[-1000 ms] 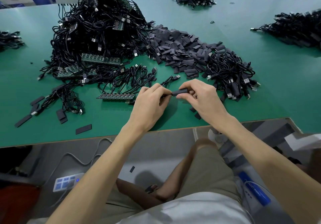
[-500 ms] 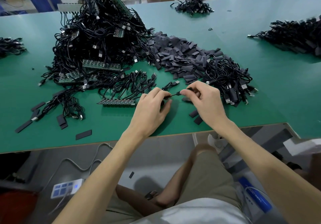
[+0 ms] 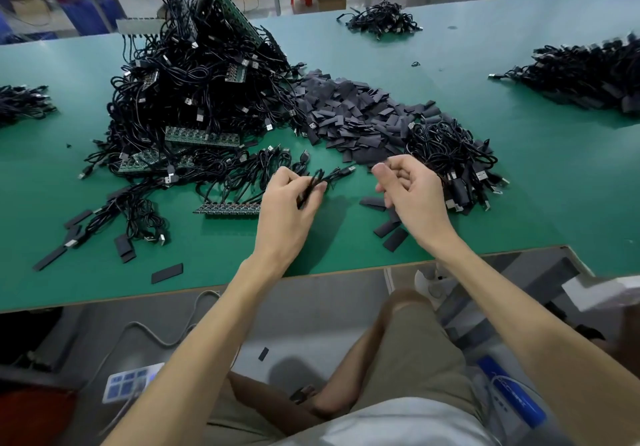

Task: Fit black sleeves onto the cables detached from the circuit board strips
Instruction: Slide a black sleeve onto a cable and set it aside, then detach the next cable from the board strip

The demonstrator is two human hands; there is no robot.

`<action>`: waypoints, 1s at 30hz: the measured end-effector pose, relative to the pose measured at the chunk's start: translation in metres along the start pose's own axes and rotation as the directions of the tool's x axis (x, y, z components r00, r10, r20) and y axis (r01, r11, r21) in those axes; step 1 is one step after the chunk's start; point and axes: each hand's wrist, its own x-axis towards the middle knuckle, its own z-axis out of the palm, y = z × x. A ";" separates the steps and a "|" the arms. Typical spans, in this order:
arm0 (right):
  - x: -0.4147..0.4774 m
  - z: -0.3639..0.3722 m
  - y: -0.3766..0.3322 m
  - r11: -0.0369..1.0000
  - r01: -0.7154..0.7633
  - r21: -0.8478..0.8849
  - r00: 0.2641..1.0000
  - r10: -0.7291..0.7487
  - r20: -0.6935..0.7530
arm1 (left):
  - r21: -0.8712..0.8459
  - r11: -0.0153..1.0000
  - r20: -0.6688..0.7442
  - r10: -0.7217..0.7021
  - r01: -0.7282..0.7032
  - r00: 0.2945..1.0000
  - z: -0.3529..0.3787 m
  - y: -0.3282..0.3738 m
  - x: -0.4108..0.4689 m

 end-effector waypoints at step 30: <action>0.000 0.006 0.005 0.974 0.018 -0.227 0.977 0.030 0.210 | 0.238 0.966 0.417 -0.194 0.099 0.888 -0.066 -0.027 0.057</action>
